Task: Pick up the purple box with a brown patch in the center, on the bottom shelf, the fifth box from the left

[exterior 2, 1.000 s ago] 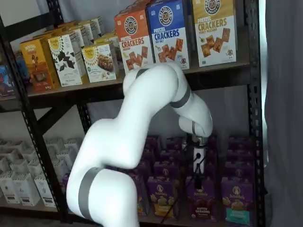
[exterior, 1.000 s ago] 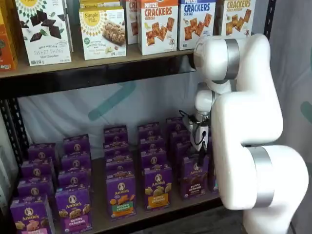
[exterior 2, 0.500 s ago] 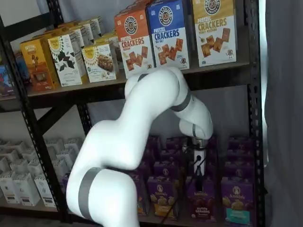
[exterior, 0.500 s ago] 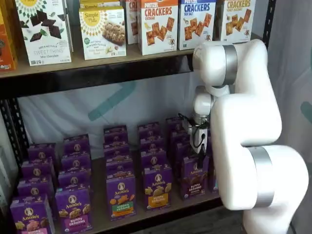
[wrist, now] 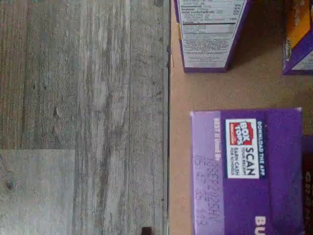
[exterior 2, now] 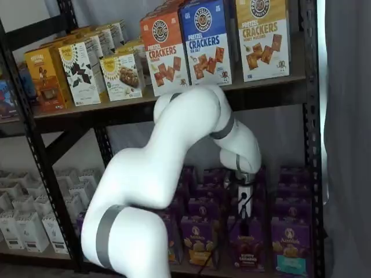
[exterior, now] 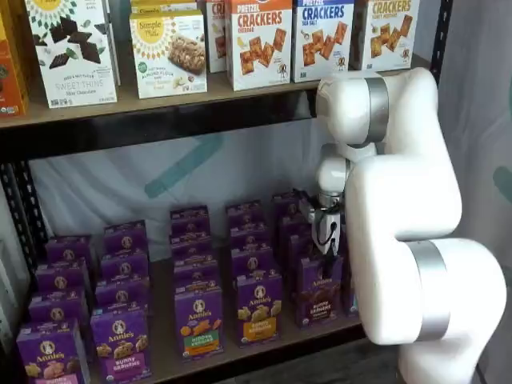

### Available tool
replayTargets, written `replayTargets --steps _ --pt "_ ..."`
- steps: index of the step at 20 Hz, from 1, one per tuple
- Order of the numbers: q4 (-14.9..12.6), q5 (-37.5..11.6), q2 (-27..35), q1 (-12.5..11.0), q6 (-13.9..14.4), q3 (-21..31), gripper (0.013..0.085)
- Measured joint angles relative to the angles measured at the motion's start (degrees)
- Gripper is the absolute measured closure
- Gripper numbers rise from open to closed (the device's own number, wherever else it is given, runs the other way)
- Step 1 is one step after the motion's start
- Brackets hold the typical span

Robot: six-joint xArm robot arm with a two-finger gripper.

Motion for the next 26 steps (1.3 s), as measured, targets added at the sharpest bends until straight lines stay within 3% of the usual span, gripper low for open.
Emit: replayTargets --steps 8,26 --pt "-0.5 0.06 0.49 -0.03 0.38 -0.55 0.049" --pt "-1.19 0.07 0.99 -0.36 0.59 -0.82 0.049"
